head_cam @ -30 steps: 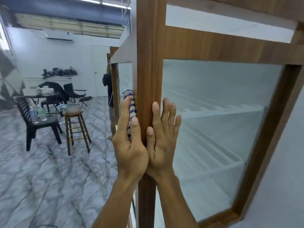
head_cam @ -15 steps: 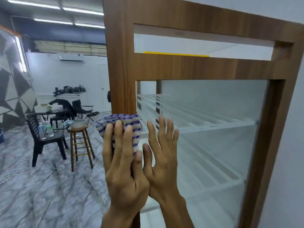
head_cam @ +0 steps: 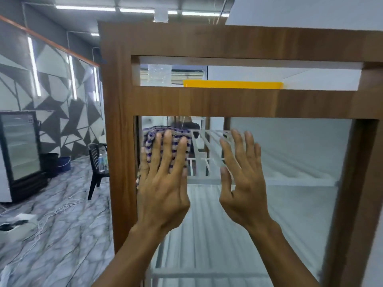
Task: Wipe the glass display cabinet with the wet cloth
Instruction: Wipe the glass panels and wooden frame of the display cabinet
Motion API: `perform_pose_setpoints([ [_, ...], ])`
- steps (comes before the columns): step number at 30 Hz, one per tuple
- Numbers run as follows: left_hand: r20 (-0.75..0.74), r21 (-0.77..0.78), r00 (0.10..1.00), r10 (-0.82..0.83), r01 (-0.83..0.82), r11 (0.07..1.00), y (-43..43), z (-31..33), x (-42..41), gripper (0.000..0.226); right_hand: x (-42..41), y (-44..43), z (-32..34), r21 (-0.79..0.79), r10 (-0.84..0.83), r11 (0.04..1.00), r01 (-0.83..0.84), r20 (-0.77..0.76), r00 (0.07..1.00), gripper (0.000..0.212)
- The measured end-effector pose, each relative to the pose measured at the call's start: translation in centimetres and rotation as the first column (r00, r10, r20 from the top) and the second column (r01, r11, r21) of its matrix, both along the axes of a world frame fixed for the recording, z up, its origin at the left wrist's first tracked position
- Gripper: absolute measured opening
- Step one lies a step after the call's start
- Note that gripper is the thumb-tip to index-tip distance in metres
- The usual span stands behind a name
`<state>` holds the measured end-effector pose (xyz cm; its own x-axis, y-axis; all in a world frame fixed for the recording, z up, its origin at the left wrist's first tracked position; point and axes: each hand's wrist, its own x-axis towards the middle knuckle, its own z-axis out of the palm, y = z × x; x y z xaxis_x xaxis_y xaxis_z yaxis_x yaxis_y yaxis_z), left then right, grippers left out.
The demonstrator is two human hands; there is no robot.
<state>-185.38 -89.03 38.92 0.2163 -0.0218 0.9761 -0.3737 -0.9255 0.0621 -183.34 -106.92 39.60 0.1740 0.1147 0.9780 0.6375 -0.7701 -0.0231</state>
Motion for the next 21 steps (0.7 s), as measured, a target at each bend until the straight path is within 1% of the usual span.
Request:
perform_pose_setpoints([
  [1,0.015,-0.003,0.999,0.043,-0.043,0.999,0.0,-0.3,0.3,0.061,0.0,-1.4,-0.4,-0.015,-0.010,1.000,0.010,0.006,1.000,0.057],
  [4,0.013,-0.147,0.996,0.089,-0.086,0.985,-2.1,0.4,0.7,0.062,-0.1,-4.1,-0.2,-0.004,-0.049,0.999,0.049,0.026,0.998,0.055],
  [5,0.018,-0.163,0.996,0.093,-0.089,0.983,-3.6,1.0,0.8,0.062,0.2,-5.0,-0.2,0.010,-0.102,0.995,0.102,0.022,0.995,0.055],
  [8,0.054,-0.043,0.996,0.071,-0.069,0.997,-7.7,1.8,1.3,0.063,0.6,-7.5,0.7,0.021,-0.221,0.975,0.220,0.029,0.975,0.057],
  [10,0.053,-0.044,0.994,0.095,-0.093,0.995,-9.2,2.0,1.6,0.063,1.1,-9.4,0.9,0.009,-0.268,0.963,0.268,0.046,0.962,0.056],
  [12,0.068,-0.029,0.992,0.107,-0.105,0.994,-10.4,1.9,1.8,0.062,1.5,-10.7,0.7,0.042,-0.300,0.954,0.298,0.060,0.952,0.055],
  [15,0.108,0.101,0.991,0.081,-0.092,0.991,-12.6,1.8,2.2,0.059,1.8,-11.8,0.2,0.105,-0.287,0.954,0.282,0.040,0.957,0.055],
  [18,0.124,0.258,0.991,0.050,-0.080,0.963,-16.0,2.3,2.7,0.059,1.9,-12.9,-0.8,0.154,-0.299,0.944,0.291,0.032,0.954,0.053],
  [21,0.122,0.395,0.992,0.003,-0.051,0.917,-19.1,3.0,3.2,0.060,1.9,-14.8,-2.1,0.257,-0.383,0.893,0.369,0.006,0.924,0.053],
])
